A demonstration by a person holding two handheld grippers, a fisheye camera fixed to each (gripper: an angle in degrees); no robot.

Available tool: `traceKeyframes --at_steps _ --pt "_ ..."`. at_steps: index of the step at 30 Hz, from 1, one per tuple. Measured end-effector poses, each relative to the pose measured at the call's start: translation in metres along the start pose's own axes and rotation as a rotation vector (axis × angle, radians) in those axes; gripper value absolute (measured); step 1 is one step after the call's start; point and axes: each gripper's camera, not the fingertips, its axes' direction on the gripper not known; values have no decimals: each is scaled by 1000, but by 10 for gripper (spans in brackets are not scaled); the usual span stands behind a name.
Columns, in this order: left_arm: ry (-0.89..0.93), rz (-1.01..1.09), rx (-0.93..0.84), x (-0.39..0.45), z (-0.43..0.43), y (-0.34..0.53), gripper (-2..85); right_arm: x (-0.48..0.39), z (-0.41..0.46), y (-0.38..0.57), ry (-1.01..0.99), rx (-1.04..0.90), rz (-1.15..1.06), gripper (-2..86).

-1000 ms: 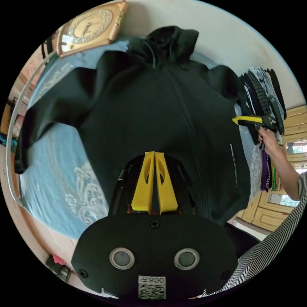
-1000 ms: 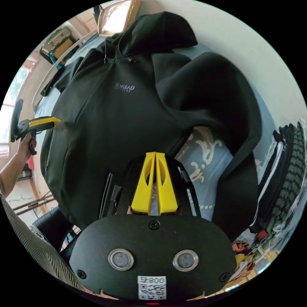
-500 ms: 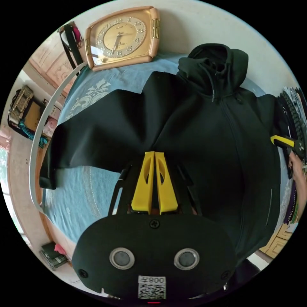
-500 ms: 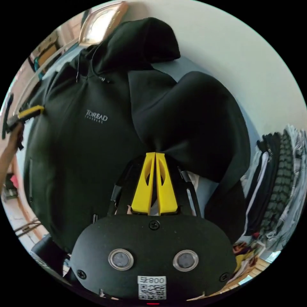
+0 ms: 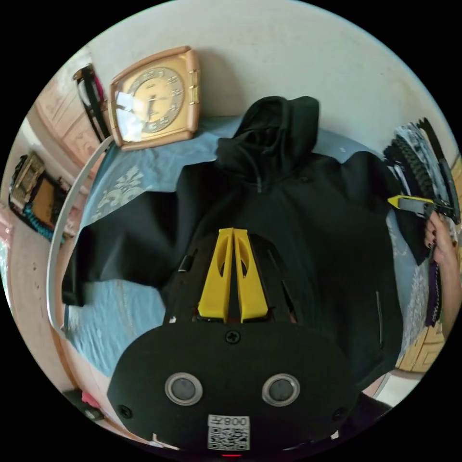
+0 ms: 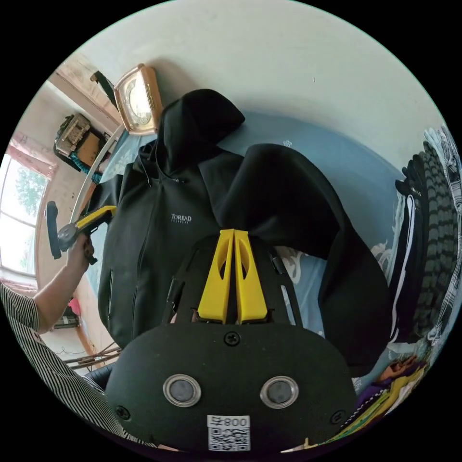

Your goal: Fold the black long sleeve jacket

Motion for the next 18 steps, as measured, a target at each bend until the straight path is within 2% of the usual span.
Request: traceKeyframes --at_steps 5,9,10,12,18 --pt "81 68 -5 13 40 -63 1 2 14 -46 13 82 -37 0" --pt "127 48 -101 6 94 -95 1 30 55 -86 111 -5 41 0" --pt "127 49 -88 5 97 -96 1 45 67 -89 96 -41 76 0" --pt "142 48 -37 -5 103 -98 1 66 63 -84 13 1 150 -1" --pt "256 13 -14 -39 123 -114 2 95 57 -68 -40 75 284 0"
